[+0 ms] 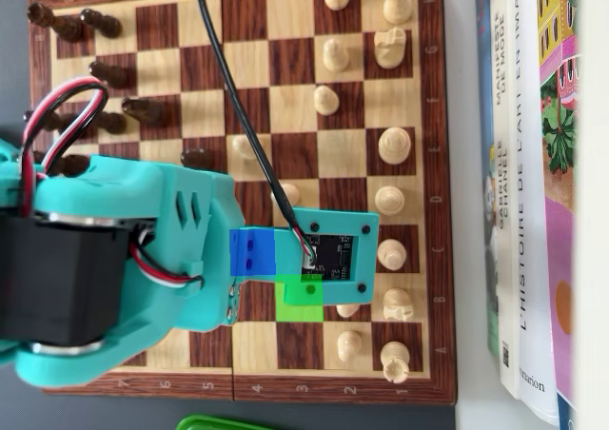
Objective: Play chess
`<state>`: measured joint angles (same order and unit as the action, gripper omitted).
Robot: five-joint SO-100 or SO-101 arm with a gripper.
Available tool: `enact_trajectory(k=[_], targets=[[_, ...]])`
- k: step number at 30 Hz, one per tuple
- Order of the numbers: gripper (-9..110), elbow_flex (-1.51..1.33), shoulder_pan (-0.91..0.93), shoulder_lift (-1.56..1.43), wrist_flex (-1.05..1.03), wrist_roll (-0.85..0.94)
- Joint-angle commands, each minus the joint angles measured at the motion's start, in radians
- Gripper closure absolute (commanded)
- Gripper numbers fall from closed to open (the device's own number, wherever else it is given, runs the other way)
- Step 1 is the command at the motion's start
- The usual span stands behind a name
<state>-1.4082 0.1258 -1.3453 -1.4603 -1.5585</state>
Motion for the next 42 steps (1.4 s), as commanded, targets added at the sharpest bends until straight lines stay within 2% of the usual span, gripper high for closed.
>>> enact_trajectory(k=[1,42], targets=[[86,0.046,0.009,-0.017,0.005,0.003],[93,0.087,0.028,-0.025,0.006,0.005]])
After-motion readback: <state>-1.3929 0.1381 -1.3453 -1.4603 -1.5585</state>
